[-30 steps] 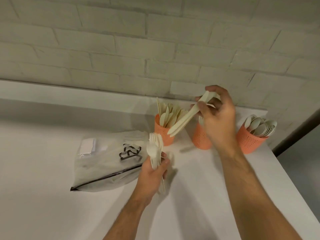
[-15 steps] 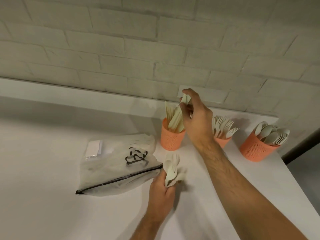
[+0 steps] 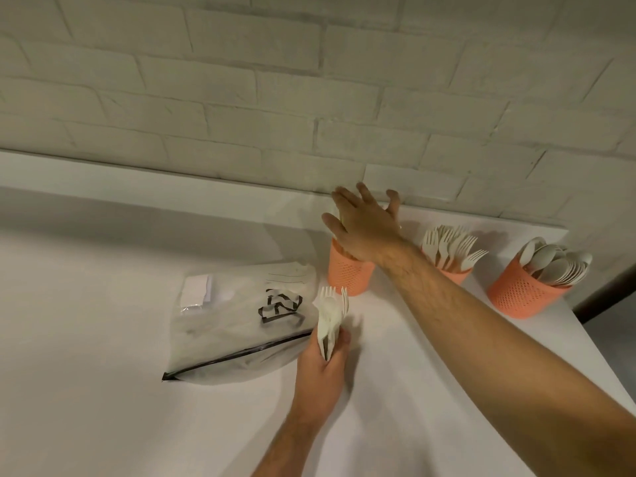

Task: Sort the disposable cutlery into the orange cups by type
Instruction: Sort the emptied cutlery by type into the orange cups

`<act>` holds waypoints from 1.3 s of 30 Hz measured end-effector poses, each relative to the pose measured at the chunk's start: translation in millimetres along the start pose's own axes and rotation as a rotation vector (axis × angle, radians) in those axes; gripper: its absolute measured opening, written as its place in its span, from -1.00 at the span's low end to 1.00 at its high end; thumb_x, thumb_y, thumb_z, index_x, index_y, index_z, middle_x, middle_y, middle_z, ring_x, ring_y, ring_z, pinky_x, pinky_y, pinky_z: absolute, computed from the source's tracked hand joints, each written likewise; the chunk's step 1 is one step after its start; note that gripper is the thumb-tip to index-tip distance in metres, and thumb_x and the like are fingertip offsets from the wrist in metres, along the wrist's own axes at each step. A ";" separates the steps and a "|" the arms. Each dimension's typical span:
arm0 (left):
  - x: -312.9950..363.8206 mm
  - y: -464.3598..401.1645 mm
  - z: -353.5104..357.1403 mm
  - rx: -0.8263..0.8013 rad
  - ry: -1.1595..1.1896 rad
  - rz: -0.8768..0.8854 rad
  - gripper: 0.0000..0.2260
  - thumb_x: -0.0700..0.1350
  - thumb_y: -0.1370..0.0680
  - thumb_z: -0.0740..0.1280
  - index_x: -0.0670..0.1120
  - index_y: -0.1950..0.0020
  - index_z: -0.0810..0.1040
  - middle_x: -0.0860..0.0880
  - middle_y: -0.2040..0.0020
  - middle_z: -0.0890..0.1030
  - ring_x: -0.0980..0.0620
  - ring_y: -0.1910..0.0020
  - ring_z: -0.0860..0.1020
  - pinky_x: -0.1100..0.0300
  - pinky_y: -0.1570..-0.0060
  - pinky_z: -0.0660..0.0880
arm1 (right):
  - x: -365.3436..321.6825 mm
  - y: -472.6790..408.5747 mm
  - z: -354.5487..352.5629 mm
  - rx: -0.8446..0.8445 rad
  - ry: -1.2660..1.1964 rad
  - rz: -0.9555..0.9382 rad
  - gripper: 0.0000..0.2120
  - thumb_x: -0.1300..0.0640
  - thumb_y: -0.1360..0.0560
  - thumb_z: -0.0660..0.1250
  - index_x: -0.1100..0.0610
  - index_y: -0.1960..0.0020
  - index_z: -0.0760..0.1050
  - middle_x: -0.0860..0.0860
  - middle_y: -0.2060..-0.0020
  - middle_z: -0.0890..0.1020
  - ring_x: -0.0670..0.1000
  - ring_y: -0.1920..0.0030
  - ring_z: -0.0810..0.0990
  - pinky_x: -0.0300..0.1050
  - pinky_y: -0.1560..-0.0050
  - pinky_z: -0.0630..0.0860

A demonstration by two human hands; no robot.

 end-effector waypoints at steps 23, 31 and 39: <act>36.4 15.6 11.8 -0.280 0.072 -0.148 -0.84 -0.01 -0.64 0.22 -0.03 -0.05 0.55 -0.07 0.32 0.48 0.03 0.49 0.36 0.20 0.48 0.29 | 10.8 119.0 -10.6 -0.451 -1.098 -0.007 -0.76 0.01 -0.63 0.30 0.17 -0.07 0.61 -0.02 0.25 0.62 -0.02 0.28 0.59 -0.19 0.24 0.53; 49.7 21.7 20.1 -0.285 0.058 -0.149 -0.76 -0.03 -0.66 0.19 -0.21 -0.05 0.47 -0.09 0.29 0.49 0.00 0.49 0.36 0.21 0.48 0.33 | 37.8 135.8 3.7 -0.272 -1.154 0.096 -0.87 0.04 -0.52 0.46 0.04 -0.05 0.63 0.03 0.04 0.62 -0.08 0.20 0.59 -0.14 0.18 0.58; 50.1 24.0 30.1 -0.287 0.047 -0.177 -0.77 -0.05 -0.64 0.24 -0.19 0.00 0.56 -0.12 0.24 0.61 -0.09 0.40 0.49 0.13 0.39 0.46 | 49.9 155.5 7.4 -0.059 -1.181 0.255 -0.71 0.17 -0.48 0.51 -0.08 -0.14 0.62 0.04 0.14 0.73 0.07 0.15 0.70 0.05 0.04 0.67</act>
Point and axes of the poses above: each hand's wrist, its own y-axis away from the middle knuckle, its own z-axis out of the palm, x = y × z, the point moved 2 cm from there along -y, towards the middle knuckle
